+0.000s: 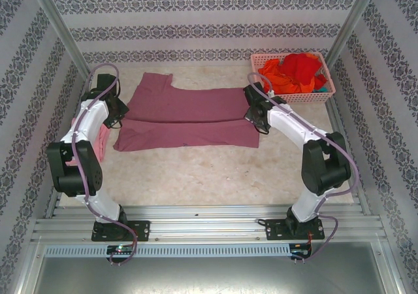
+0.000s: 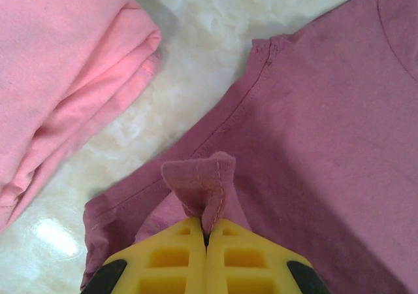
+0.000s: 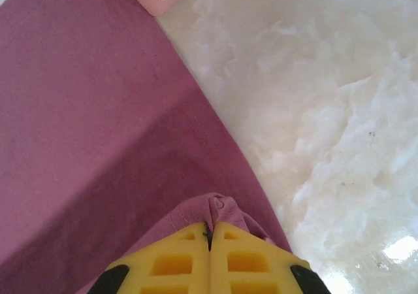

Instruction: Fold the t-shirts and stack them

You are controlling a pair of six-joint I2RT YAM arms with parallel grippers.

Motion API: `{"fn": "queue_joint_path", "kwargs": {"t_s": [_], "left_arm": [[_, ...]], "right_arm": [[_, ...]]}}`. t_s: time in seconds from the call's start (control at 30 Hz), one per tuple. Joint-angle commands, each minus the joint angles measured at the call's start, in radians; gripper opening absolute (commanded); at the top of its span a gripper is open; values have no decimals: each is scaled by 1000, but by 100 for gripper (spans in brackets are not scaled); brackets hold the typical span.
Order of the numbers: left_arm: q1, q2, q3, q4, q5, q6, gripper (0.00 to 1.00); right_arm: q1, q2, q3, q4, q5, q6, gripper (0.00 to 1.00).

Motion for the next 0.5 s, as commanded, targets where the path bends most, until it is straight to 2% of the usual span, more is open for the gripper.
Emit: {"fn": "queue_joint_path", "kwargs": {"t_s": [0.0, 0.47], "left_arm": [[-8, 15, 14, 25, -29, 12, 0], [-8, 106, 83, 37, 6, 4, 0]], "right_arm": [[-12, 37, 46, -49, 7, -22, 0], [-30, 88, 55, -54, 13, 12, 0]]}}
